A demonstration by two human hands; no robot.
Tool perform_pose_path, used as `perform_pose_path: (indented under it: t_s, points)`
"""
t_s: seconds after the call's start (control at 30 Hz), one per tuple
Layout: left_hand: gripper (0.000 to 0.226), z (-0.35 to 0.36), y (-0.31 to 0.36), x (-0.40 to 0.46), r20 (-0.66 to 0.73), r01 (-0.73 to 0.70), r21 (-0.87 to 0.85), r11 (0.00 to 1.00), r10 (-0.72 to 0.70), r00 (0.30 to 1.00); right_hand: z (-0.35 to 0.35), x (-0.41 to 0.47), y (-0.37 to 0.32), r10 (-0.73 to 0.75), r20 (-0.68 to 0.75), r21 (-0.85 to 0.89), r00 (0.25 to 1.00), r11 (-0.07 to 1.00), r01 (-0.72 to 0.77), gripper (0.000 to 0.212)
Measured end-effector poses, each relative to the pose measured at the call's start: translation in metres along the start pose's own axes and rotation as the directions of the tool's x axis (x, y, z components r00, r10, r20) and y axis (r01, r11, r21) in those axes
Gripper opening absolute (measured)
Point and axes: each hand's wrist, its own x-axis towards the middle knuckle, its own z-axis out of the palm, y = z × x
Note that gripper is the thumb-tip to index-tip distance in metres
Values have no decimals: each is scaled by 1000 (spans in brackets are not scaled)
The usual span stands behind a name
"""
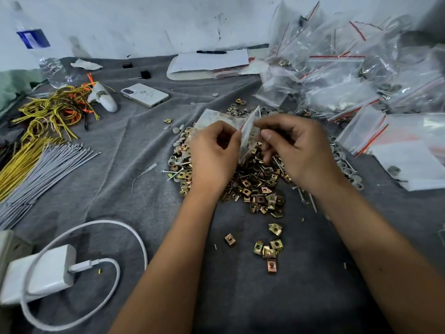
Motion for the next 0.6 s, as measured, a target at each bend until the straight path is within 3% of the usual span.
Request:
perform_pose_path:
  t_s: [0.1,0.37,0.5,0.6]
  points:
    - [7,2,-3,-2,30,-14,-36,999,15,999,-5,2,2,59,-20,97,998,994,-56,25]
    - [24,2,0,-5,103,-227,53,972,221,970,-10,0,2,126,-38,29,991,992,-125,10]
    - [24,0,2,-5,34,-187,67,980,185,982,-6,-5,-6,10,153,-82,988,997,3,9]
    - [25,-4,2,-2,-46,-57,27,998,59,997,4,-9,-12,-84,408,-274,909,939,210,12]
